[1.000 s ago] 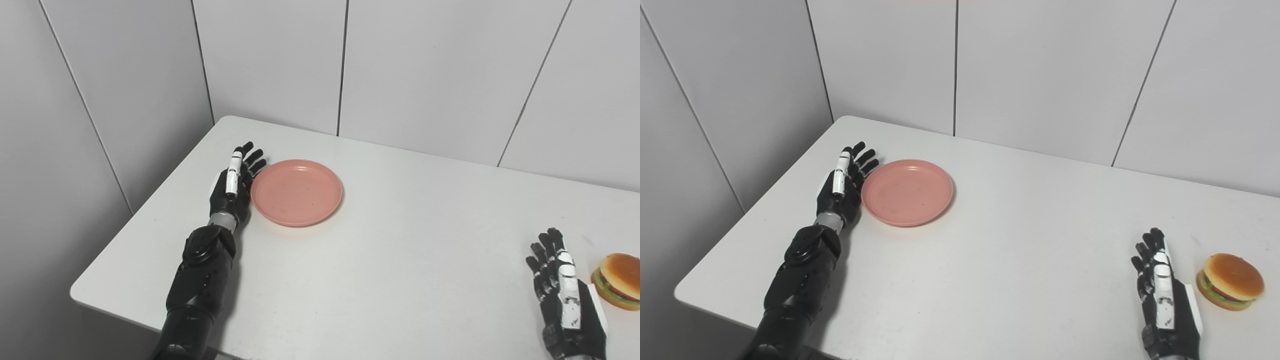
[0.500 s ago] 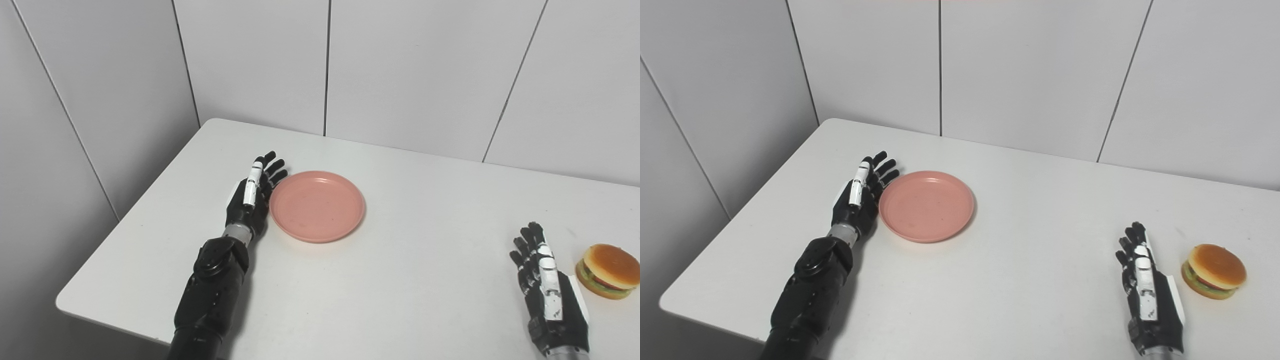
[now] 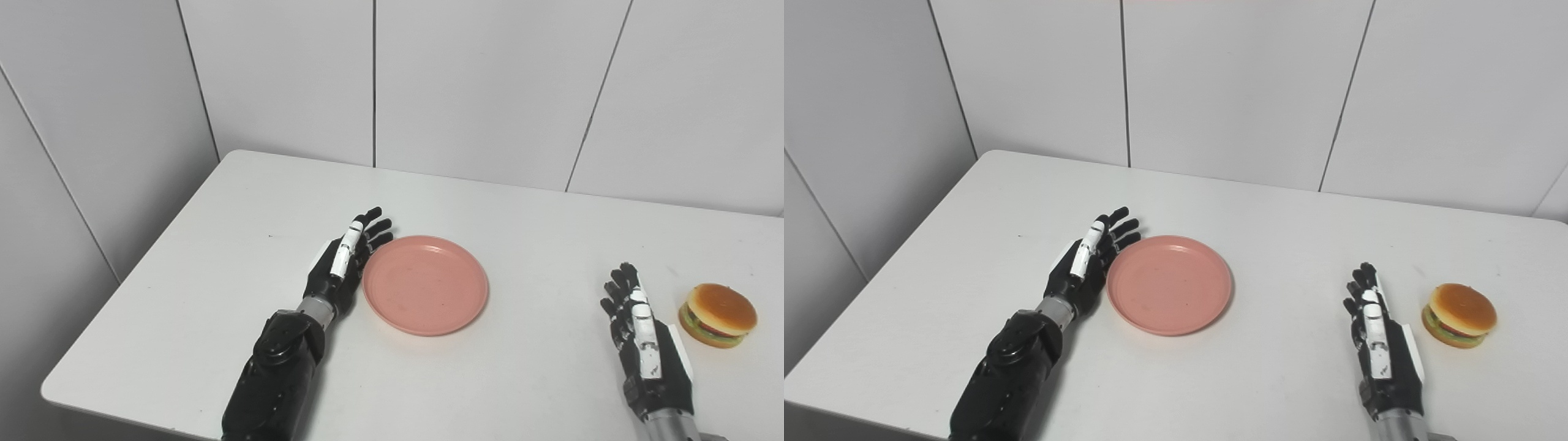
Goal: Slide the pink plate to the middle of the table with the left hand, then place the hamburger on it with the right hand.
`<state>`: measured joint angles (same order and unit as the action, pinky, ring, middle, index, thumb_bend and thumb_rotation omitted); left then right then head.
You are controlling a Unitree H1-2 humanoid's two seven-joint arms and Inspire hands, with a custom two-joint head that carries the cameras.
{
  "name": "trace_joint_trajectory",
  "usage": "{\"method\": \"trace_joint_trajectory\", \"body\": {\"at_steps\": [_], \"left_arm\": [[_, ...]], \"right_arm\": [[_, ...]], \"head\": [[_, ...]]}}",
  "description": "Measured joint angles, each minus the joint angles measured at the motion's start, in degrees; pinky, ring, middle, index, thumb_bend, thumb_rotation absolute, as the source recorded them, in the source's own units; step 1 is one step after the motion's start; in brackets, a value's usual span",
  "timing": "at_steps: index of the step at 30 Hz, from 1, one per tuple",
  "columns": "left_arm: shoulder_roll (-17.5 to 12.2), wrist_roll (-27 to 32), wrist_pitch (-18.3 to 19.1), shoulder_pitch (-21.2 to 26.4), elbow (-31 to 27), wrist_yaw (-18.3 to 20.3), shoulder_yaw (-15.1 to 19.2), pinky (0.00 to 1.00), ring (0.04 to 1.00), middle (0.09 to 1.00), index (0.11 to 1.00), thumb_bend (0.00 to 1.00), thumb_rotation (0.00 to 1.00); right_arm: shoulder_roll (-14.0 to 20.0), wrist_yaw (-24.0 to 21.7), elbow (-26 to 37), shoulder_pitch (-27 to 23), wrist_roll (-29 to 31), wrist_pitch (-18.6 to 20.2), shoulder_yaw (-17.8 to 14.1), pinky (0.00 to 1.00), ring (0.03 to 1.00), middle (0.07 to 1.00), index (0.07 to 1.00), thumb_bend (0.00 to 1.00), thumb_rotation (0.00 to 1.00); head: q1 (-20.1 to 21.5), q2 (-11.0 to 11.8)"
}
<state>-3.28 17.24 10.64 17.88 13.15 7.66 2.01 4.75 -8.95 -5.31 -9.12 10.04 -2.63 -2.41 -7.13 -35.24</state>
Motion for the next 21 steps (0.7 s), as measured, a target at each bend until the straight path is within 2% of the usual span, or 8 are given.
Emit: {"method": "trace_joint_trajectory", "body": {"at_steps": [7, 12, 17, 21], "left_arm": [[2.6, -0.81, 3.85, -2.19, -5.01, 0.38, -3.26, 0.91, 0.895, 0.906, 0.905, 0.36, 1.0], [3.89, -1.07, 6.09, -4.39, -8.97, 0.56, -4.87, 0.89, 0.909, 0.91, 0.912, 0.37, 1.0], [3.98, -1.04, 6.6, -5.29, -10.28, 1.61, -5.27, 0.91, 0.914, 0.919, 0.923, 0.37, 1.0], [4.03, -1.02, 6.97, -5.54, -10.63, 1.69, -5.06, 0.91, 0.921, 0.925, 0.922, 0.37, 1.0]], "right_arm": [[-1.08, 1.22, 0.27, 0.02, -0.89, 0.4, 0.16, 1.0, 1.0, 1.0, 1.0, 0.37, 1.0], [-1.87, 1.42, 0.59, 0.11, -1.11, 0.54, 0.29, 1.0, 0.993, 0.999, 1.0, 0.32, 1.0], [-3.19, 2.81, 2.07, 0.85, -1.51, 3.31, 0.73, 1.0, 0.979, 0.992, 1.0, 0.31, 1.0], [-3.37, 3.0, 2.08, 0.92, -1.8, 3.52, 0.9, 1.0, 0.976, 0.994, 1.0, 0.32, 1.0]], "head": [[2.38, -0.88], [5.27, -2.2], [6.77, -2.55], [8.36, -2.9]]}}
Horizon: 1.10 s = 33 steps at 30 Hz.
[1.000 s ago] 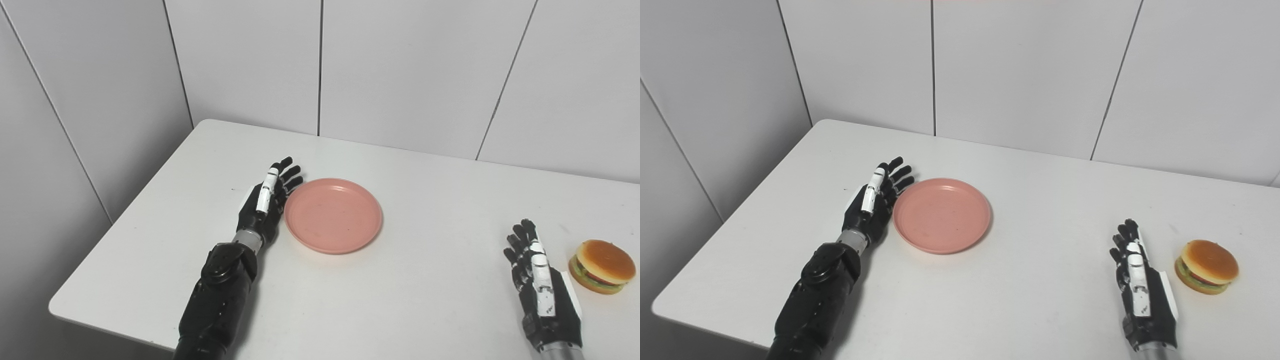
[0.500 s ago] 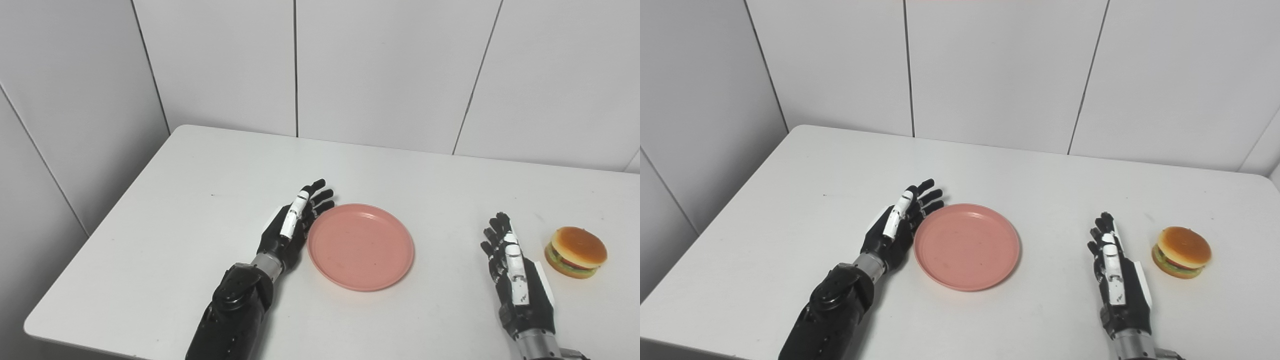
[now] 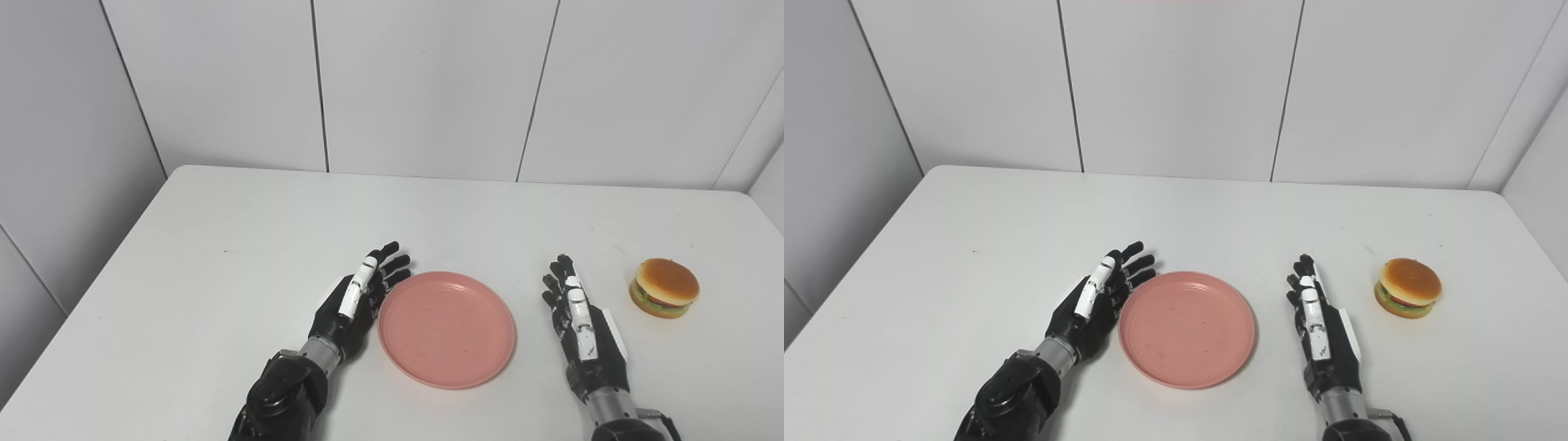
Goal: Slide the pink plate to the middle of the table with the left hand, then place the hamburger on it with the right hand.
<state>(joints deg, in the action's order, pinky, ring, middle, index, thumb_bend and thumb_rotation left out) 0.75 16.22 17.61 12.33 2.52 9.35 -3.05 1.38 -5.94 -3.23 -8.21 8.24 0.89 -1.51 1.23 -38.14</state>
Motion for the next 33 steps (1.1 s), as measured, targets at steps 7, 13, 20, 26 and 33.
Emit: {"method": "trace_joint_trajectory", "body": {"at_steps": [7, 13, 20, 26, 33], "left_arm": [[0.28, 0.55, 0.33, -0.09, -0.04, 0.46, 0.77, 0.91, 0.921, 0.926, 0.925, 0.37, 1.0], [0.49, 1.11, 0.33, -0.35, -0.06, 0.63, 1.34, 0.91, 0.923, 0.928, 0.93, 0.37, 1.0], [0.49, 1.12, 0.33, -0.62, -0.48, 0.54, 1.88, 0.93, 0.918, 0.922, 0.923, 0.35, 1.0], [0.32, 1.13, 0.29, -0.66, -0.5, 0.57, 2.53, 0.93, 0.916, 0.923, 0.925, 0.36, 1.0], [-0.46, 2.15, 0.04, -0.65, 0.12, 2.03, 4.24, 0.94, 0.927, 0.936, 0.941, 0.35, 1.0]], "right_arm": [[0.03, 0.11, -0.02, -0.02, -0.35, -0.02, 0.0, 1.0, 0.976, 0.988, 0.997, 0.37, 1.0], [0.19, 0.36, 0.38, 0.06, -0.06, -0.01, -0.53, 0.99, 0.976, 0.978, 0.985, 0.38, 1.0], [0.69, 0.43, 2.72, 1.11, -0.24, 0.65, -0.52, 1.0, 0.973, 0.981, 0.989, 0.39, 0.99], [2.89, 1.51, 5.81, -0.58, -3.11, 1.08, -0.78, 0.93, 0.926, 0.935, 0.943, 0.5, 0.89], [4.77, 4.23, 11.46, -3.68, -12.57, 2.96, 0.34, 0.86, 0.86, 0.881, 0.905, 0.69, 0.94]], "head": [[1.93, -0.44], [4.56, -0.7], [8.35, -0.7], [12.03, -0.09], [17.74, 1.31]]}}
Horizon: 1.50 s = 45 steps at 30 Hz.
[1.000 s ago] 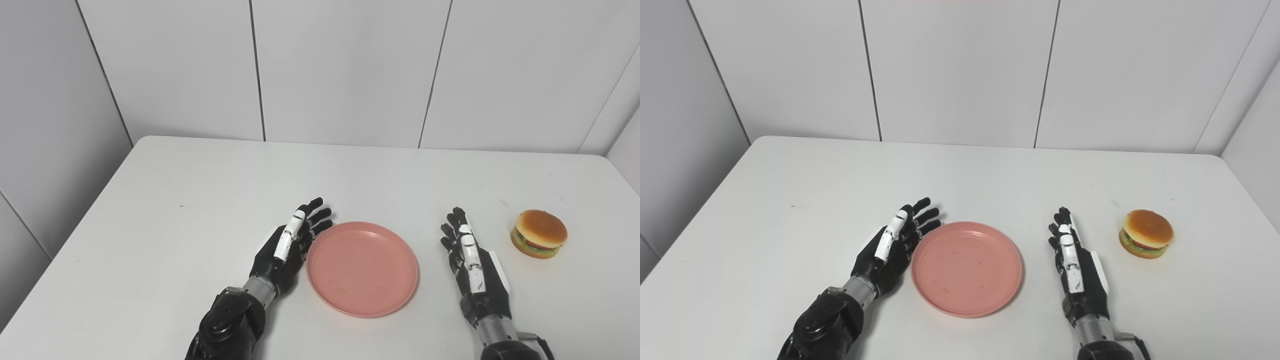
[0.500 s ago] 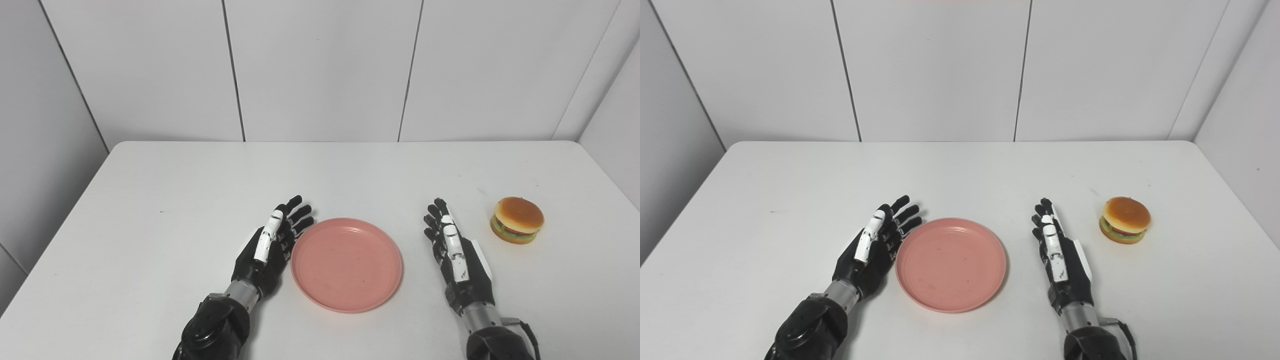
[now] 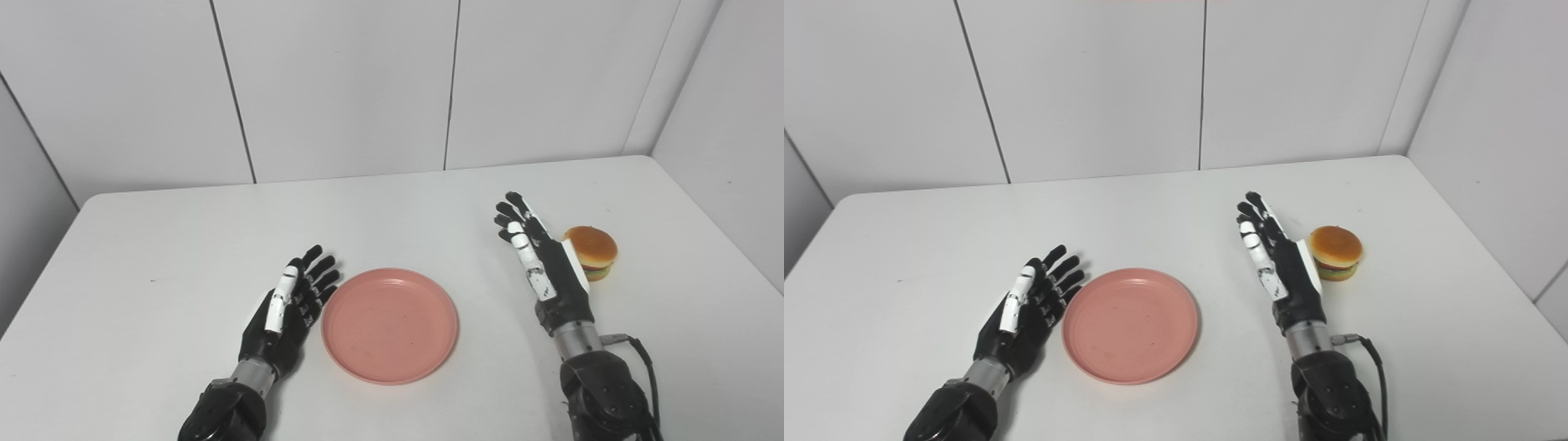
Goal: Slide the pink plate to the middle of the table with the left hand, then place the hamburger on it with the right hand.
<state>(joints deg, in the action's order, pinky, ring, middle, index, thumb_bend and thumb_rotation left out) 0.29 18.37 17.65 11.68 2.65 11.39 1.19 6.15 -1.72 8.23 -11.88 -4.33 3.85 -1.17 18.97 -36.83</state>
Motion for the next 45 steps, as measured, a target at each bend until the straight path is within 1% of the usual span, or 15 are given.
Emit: {"method": "trace_joint_trajectory", "body": {"at_steps": [3, 5, 8, 10, 13, 16, 17, 19, 21, 24, 28, 30, 33, 38, 45], "left_arm": [[-0.93, 0.62, -0.91, 0.0, 0.66, 1.04, 0.59, 0.94, 0.933, 0.942, 0.942, 0.35, 1.0], [-1.3, 0.85, -1.58, 0.0, 1.16, 1.47, 0.78, 0.95, 0.937, 0.947, 0.948, 0.35, 1.0], [-1.48, 1.55, -3.28, 0.0, 2.33, 2.6, 0.88, 0.95, 0.938, 0.948, 0.948, 0.35, 1.0], [-1.54, 1.87, -3.65, 0.0, 2.82, 3.12, 0.99, 0.96, 0.943, 0.95, 0.946, 0.34, 1.0], [-1.64, 2.74, -4.47, 0.01, 3.55, 3.65, 1.32, 0.95, 0.939, 0.943, 0.937, 0.35, 1.0], [-1.65, 2.8, -5.11, 0.04, 3.9, 3.69, 1.44, 0.95, 0.938, 0.94, 0.936, 0.35, 1.0], [-1.67, 2.82, -5.19, 0.05, 3.98, 3.74, 1.46, 0.95, 0.939, 0.94, 0.937, 0.35, 1.0], [-1.73, 3.11, -5.21, 0.08, 4.13, 3.95, 1.67, 0.96, 0.94, 0.94, 0.935, 0.35, 1.0], [-1.79, 3.84, -5.21, 0.12, 4.43, 4.38, 2.15, 0.96, 0.943, 0.943, 0.938, 0.35, 1.0], [-1.97, 4.09, -5.24, 0.57, 5.1, 4.88, 2.73, 0.96, 0.944, 0.944, 0.939, 0.35, 1.0], [-2.06, 4.68, -5.35, 0.98, 5.9, 5.5, 3.26, 0.98, 0.95, 0.952, 0.947, 0.35, 1.0], [-2.13, 5.24, -5.38, 1.01, 6.08, 5.71, 3.44, 0.98, 0.948, 0.95, 0.945, 0.35, 1.0], [-2.16, 5.27, -5.38, 1.08, 6.18, 5.72, 3.49, 0.97, 0.945, 0.947, 0.942, 0.35, 1.0], [-2.46, 5.31, -5.37, 1.09, 6.16, 6.01, 3.52, 0.99, 0.957, 0.959, 0.954, 0.34, 1.0], [-2.71, 5.36, -5.36, 1.09, 6.19, 6.15, 3.68, 0.99, 0.953, 0.954, 0.951, 0.35, 1.0]], "right_arm": [[1.5, 0.33, 3.23, -0.83, -5.34, 0.78, 0.68, 0.83, 0.847, 0.864, 0.892, 0.75, 0.96], [2.34, 0.43, 4.6, -1.82, -7.65, 0.88, 0.57, 0.81, 0.83, 0.859, 0.891, 0.76, 0.98], [4.17, 0.64, 5.11, -3.09, -11.87, 1.15, 0.57, 0.79, 0.823, 0.865, 0.896, 0.75, 0.98], [5.77, 0.62, 5.24, -3.71, -14.54, 1.39, 0.54, 0.74, 0.818, 0.866, 0.903, 0.76, 1.0], [8.76, 0.6, 5.6, -5.08, -19.42, 2.87, 0.46, 0.73, 0.825, 0.865, 0.91, 0.79, 1.0], [12.01, 0.59, 6.29, -5.98, -25.51, 3.08, 1.08, 0.78, 0.884, 0.938, 0.951, 0.82, 0.95], [13.18, 0.56, 6.3, -6.19, -27.5, 3.09, 1.45, 0.78, 0.889, 0.944, 0.955, 0.83, 0.94], [15.55, 0.23, 6.31, -6.64, -31.78, 3.18, 1.87, 0.78, 0.896, 0.953, 0.96, 0.86, 0.87], [17.35, -0.19, 6.34, -7.18, -35.56, 3.78, 1.89, 0.79, 0.917, 0.973, 0.982, 0.92, 0.82], [19.41, -2.61, 6.36, -8.03, -39.95, 5.79, 2.14, 0.79, 0.926, 0.994, 0.998, 0.99, 0.79], [21.77, -8.14, 6.36, -9.33, -45.54, 9.36, 2.71, 0.86, 0.961, 1.0, 1.0, 1.0, 0.75], [22.5, -10.26, 6.25, -9.91, -47.04, 11.29, 2.62, 0.88, 0.959, 1.0, 1.0, 1.0, 0.74], [23.34, -11.31, 3.75, -10.52, -47.92, 12.71, 2.47, 0.9, 0.972, 1.0, 1.0, 1.0, 0.75], [25.07, -11.77, -0.9, -10.47, -48.19, 12.95, 2.52, 0.9, 0.974, 1.0, 1.0, 1.0, 0.76], [26.15, -11.82, -3.73, -10.13, -48.25, 13.32, 2.5, 0.9, 0.972, 1.0, 1.0, 1.0, 0.78]], "head": [[1.94, 0.97], [1.94, 0.97], [4.05, 1.93], [4.67, 2.2], [5.2, 2.46], [5.64, 2.64], [6.16, 2.81], [6.77, 2.9], [7.48, 2.99], [7.83, 3.17], [8.27, 3.34], [8.45, 3.34], [8.36, 3.26], [8.54, 2.9], [8.71, 2.64]]}}
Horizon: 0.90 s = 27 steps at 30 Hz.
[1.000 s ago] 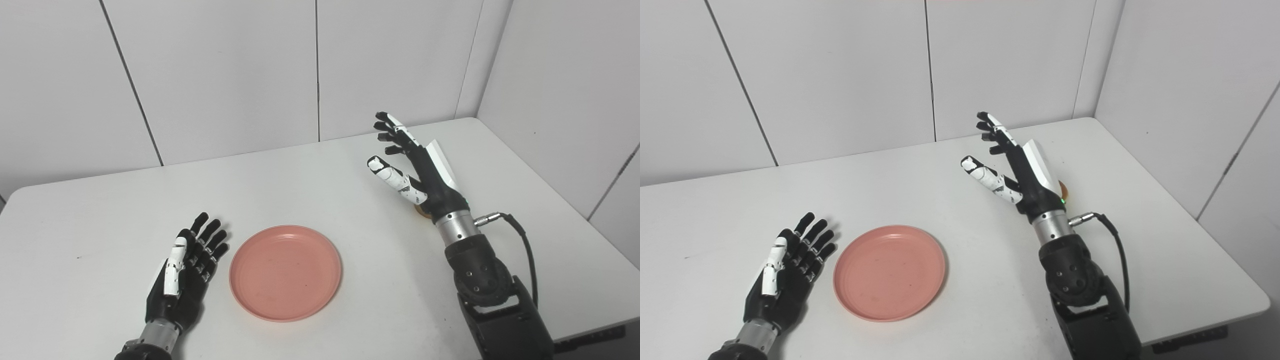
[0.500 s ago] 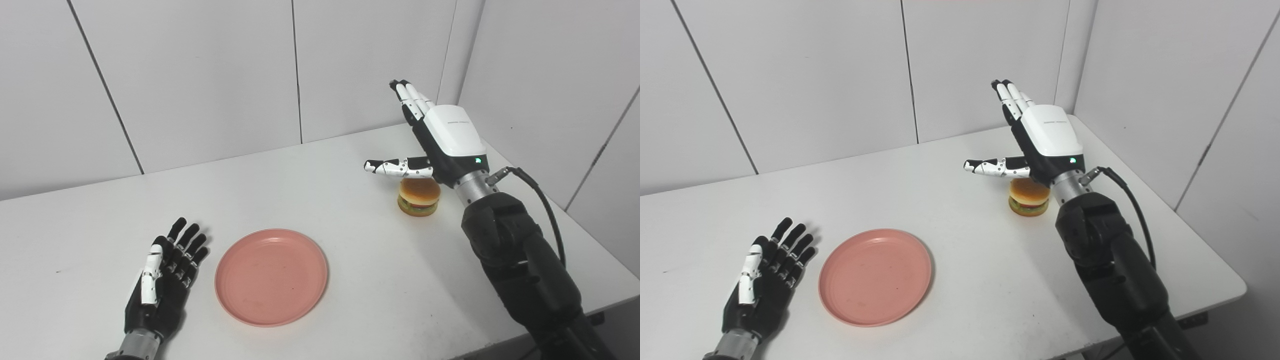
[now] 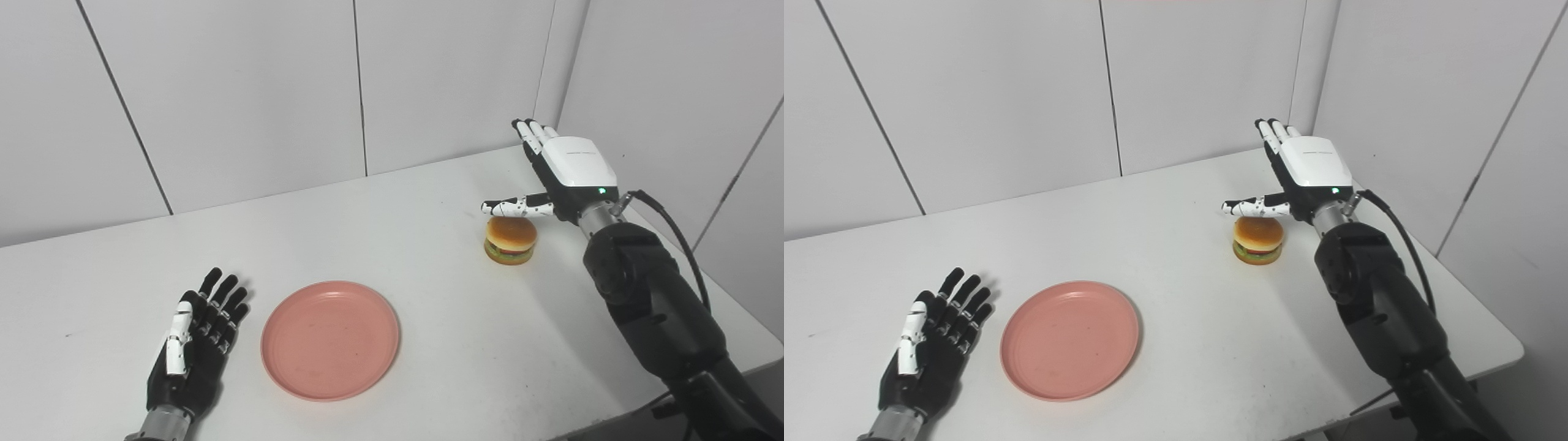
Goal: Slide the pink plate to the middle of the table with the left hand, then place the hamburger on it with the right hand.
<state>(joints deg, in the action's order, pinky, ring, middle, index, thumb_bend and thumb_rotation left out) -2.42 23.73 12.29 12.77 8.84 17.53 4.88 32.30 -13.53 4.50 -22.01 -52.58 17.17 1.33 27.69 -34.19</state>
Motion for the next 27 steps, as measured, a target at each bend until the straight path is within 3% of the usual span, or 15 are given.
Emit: {"method": "trace_joint_trajectory", "body": {"at_steps": [6, 10, 27], "left_arm": [[-0.31, 1.14, 0.19, 0.0, 0.05, 0.01, 0.27, 0.98, 0.947, 0.949, 0.946, 0.35, 1.0], [-0.4, 1.16, 0.27, 0.0, 0.02, 0.01, 0.25, 0.99, 0.947, 0.947, 0.947, 0.35, 1.0], [-1.04, 1.15, 0.66, -0.04, -0.29, 0.02, -0.07, 0.98, 0.949, 0.951, 0.95, 0.34, 1.0]], "right_arm": [[-0.13, -1.51, -0.45, 0.88, 0.47, 2.81, -0.26, 0.88, 0.955, 0.995, 1.0, 1.0, 0.76], [-0.46, -1.55, -1.69, 0.9, 2.19, 4.31, -0.87, 0.79, 0.923, 0.991, 1.0, 1.0, 0.76], [-1.68, -1.46, -6.6, 0.98, 5.45, 5.87, 2.48, 0.8, 0.93, 0.978, 1.0, 1.0, 0.78]], "head": [[0.09, -0.52], [-0.09, -0.96], [-0.26, -2.2]]}}
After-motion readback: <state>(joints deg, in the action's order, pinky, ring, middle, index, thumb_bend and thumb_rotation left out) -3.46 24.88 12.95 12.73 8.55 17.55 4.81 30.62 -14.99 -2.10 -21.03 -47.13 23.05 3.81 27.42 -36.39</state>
